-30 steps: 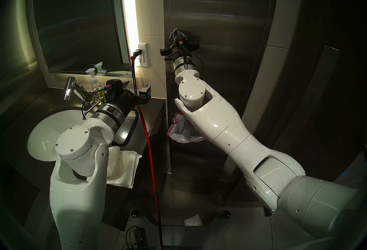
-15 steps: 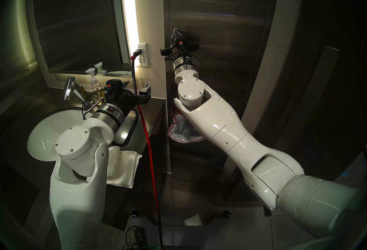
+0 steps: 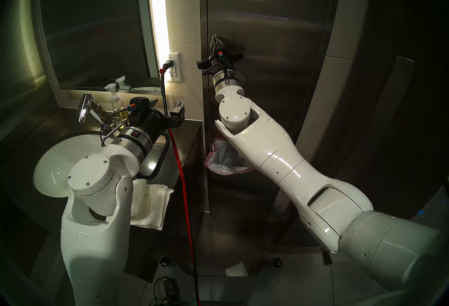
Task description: Twist key and close towel dispenser
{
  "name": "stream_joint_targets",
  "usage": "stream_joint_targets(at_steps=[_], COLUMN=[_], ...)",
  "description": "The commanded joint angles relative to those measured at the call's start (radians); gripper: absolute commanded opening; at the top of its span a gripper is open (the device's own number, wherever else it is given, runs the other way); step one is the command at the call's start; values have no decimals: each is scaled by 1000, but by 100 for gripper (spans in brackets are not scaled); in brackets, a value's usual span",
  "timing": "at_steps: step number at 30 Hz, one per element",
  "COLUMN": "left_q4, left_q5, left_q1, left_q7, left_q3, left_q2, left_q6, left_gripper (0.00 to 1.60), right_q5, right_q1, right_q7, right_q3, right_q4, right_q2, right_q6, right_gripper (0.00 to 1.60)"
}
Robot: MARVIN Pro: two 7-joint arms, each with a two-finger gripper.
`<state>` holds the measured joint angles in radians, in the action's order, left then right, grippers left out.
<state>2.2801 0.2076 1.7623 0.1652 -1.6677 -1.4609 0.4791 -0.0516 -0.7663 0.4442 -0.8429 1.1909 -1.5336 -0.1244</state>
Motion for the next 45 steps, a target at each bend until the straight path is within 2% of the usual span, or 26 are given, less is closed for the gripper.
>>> stream_joint_targets(at_steps=[1,14,22,33,41,45], left_q4=[11,11,11,11,11,10], left_q5=[-1,-1,-1,-1,-1,-1], left_q1=[-6,-6,-6,-6,-6,-6], left_q7=[-1,-2,-2,-1,-1,-1], left_q3=[1,1,1,1,1,1], left_q2=[0,0,0,-1,0,0], left_q6=[-1,-1,-1,-1,-1,-2], left_gripper=[160,160,160,160,160,160], right_q5=[37,123,207,268,304,342], right_q1=[74,105,142,184,228,274], right_q7=[-40,-113,-179,-255,-326,-405], right_q3=[4,50,108,144,164,188], right_q4=[-14,-26,-19,-8,-4,2], right_q2=[38,99,165,245,308,367], right_q6=[43,38,19,0,-26,-67], right_gripper=[0,0,0,0,0,0])
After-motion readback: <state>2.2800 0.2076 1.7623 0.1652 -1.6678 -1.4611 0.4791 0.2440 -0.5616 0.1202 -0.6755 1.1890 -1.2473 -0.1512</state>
